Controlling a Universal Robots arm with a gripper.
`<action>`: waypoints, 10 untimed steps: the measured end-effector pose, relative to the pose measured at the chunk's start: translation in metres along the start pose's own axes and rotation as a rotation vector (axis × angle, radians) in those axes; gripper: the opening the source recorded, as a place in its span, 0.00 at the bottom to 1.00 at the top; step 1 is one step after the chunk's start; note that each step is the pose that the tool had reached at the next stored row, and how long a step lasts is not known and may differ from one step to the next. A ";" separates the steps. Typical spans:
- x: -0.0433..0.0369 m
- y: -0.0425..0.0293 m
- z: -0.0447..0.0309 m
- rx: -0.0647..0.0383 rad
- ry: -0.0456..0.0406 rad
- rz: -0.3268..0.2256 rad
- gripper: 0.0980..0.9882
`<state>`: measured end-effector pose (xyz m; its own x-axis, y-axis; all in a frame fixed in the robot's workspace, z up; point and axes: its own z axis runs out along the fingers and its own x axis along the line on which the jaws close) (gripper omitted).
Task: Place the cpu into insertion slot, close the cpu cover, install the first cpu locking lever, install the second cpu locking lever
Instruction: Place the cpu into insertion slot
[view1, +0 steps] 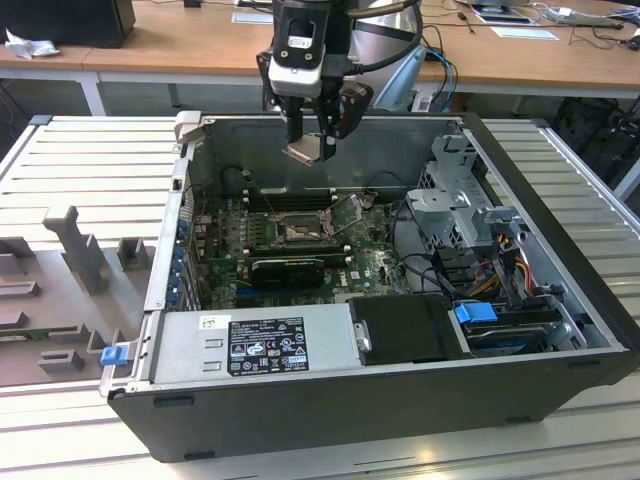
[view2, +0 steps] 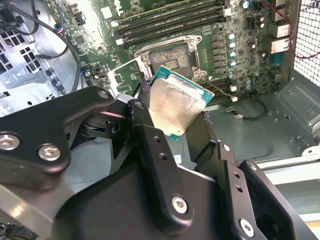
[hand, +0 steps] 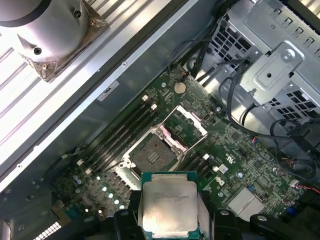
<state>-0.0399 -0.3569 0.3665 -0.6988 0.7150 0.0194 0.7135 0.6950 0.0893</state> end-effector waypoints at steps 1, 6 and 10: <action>0.0000 0.0000 0.0000 0.000 -0.0006 0.006 0.48; 0.0000 0.0000 0.0005 -0.001 -0.0078 0.084 0.48; 0.0000 -0.0001 0.0010 -0.003 -0.0160 0.175 0.48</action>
<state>-0.0399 -0.3569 0.3655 -0.5631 0.8262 0.0190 0.8240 0.5596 0.0889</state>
